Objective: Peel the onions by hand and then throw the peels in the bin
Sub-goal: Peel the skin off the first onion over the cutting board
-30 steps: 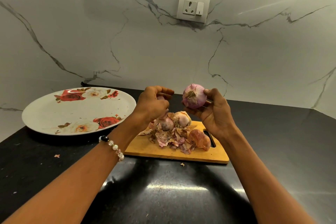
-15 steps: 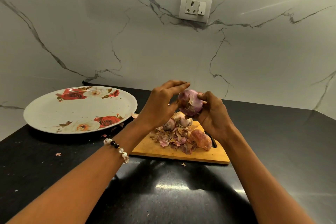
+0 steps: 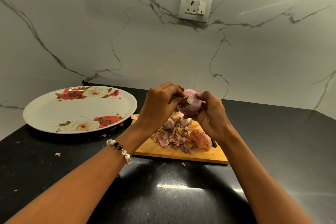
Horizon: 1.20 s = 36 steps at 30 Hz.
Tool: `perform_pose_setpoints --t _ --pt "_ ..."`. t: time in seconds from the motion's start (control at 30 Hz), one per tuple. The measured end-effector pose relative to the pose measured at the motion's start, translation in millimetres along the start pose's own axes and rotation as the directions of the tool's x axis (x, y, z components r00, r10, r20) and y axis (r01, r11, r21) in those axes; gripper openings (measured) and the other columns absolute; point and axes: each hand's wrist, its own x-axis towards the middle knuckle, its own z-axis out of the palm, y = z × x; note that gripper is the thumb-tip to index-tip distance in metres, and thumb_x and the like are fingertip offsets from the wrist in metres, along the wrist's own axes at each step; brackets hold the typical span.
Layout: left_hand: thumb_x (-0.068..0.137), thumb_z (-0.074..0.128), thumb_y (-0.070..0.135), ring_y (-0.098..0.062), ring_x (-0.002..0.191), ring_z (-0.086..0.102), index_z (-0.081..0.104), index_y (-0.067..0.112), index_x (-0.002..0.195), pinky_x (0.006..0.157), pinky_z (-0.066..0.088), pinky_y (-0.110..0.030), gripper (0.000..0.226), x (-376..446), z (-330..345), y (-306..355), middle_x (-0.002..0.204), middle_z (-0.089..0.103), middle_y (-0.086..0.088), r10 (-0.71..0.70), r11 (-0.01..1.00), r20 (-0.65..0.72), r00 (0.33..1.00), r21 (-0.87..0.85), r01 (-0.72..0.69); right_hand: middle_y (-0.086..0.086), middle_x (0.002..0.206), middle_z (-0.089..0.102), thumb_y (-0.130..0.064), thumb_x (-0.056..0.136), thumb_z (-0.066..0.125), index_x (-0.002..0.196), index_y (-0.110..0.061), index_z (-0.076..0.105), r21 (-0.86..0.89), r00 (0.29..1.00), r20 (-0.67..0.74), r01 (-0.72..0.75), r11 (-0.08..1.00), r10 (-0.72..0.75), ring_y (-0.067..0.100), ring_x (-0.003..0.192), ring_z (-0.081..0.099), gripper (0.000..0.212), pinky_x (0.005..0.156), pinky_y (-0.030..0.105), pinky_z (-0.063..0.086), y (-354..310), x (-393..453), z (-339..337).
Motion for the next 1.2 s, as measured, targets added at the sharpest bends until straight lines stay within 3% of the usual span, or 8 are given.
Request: perform_pose_setpoints --t 0.17,0.23,0.47,0.67,0.8,1.0,1.07,1.2 --pt "0.081 0.070 0.000 0.007 0.080 0.064 0.071 0.001 0.092 0.071 0.048 -0.004 0.011 0.8 -1.4 4.7 0.091 0.070 -0.001 -0.154 0.960 0.015 0.988 -0.234 0.153 0.025 0.105 0.057 -0.017 0.095 0.043 0.103 -0.003 0.053 0.030 0.997 -0.076 -0.017 0.999 0.019 0.034 0.079 0.063 0.019 0.064 0.040 0.049 -6.5 -1.3 -4.4" --pt "0.082 0.069 0.000 0.013 0.075 0.061 0.072 0.003 0.095 0.070 0.046 -0.002 0.013 0.1 0.3 5.2 0.093 0.069 0.001 -0.192 0.955 0.030 0.981 -0.223 0.194 0.022 0.102 0.056 -0.017 0.095 0.043 0.097 -0.007 0.053 0.055 0.995 -0.099 -0.022 0.998 0.028 0.034 0.082 0.062 0.015 0.066 0.039 0.048 -10.7 -1.6 -6.2" --pt "0.086 0.066 0.002 -0.006 0.098 0.057 0.063 0.007 0.122 0.078 0.040 0.002 0.036 -1.3 4.9 0.8 0.120 0.066 -0.008 -0.241 0.961 -0.013 0.970 -0.144 0.237 0.022 0.107 0.055 -0.017 0.094 0.044 0.096 -0.008 0.053 0.051 0.996 -0.079 -0.042 0.998 0.046 0.040 0.093 0.060 0.012 0.066 0.038 0.049 -9.4 -2.3 -3.9" --pt "0.075 0.077 0.001 -0.028 0.099 0.067 0.067 0.001 0.114 0.089 0.047 -0.024 0.040 -5.0 7.9 -0.5 0.110 0.069 -0.016 -0.019 0.999 0.018 1.000 0.033 0.019 0.023 0.102 0.057 -0.016 0.095 0.043 0.102 -0.003 0.056 0.046 1.000 -0.021 -0.020 0.999 0.021 0.031 0.080 0.062 0.019 0.063 0.037 0.054 -7.1 -2.2 0.5" --pt "0.075 0.077 0.003 -0.028 0.092 0.070 0.072 -0.001 0.100 0.084 0.053 -0.028 0.026 -7.9 9.7 3.6 0.103 0.071 -0.015 0.037 0.996 -0.003 0.999 0.079 -0.036 0.021 0.099 0.058 -0.018 0.096 0.042 0.104 -0.003 0.057 0.020 1.000 -0.020 -0.010 1.000 0.011 0.028 0.075 0.063 0.022 0.061 0.035 0.055 -5.9 -3.0 -1.4" --pt "0.078 0.075 0.006 -0.018 0.086 0.067 0.072 0.001 0.091 0.078 0.051 -0.015 0.014 -4.1 8.1 2.2 0.099 0.070 -0.011 -0.017 0.999 -0.047 0.999 0.027 0.018 0.021 0.099 0.061 -0.020 0.091 0.048 0.106 -0.001 0.056 -0.040 1.000 -0.008 0.015 0.999 -0.015 0.028 0.074 0.069 0.025 0.067 0.040 0.055 -3.6 -2.9 -0.4" --pt "0.081 0.072 0.005 -0.017 0.089 0.063 0.070 -0.001 0.090 0.078 0.046 -0.009 0.011 -2.4 9.3 0.3 0.103 0.066 -0.012 -0.045 0.998 -0.027 0.999 0.032 0.046 0.021 0.100 0.061 -0.024 0.084 0.052 0.107 -0.001 0.056 -0.062 1.000 -0.005 0.025 0.998 -0.025 0.027 0.073 0.069 0.033 0.067 0.040 0.055 -3.2 -3.0 0.7" --pt "0.091 0.060 0.009 -0.018 0.106 0.053 0.063 -0.003 0.097 0.084 0.037 -0.007 0.013 -3.6 14.1 -0.3 0.122 0.051 -0.015 -0.097 0.995 0.061 0.993 0.037 0.095 0.023 0.106 0.056 -0.015 0.097 0.042 0.103 -0.003 0.055 -0.076 0.999 -0.025 0.042 0.996 -0.044 0.024 0.071 0.067 0.019 0.065 0.039 0.054 -3.2 -3.5 1.0"
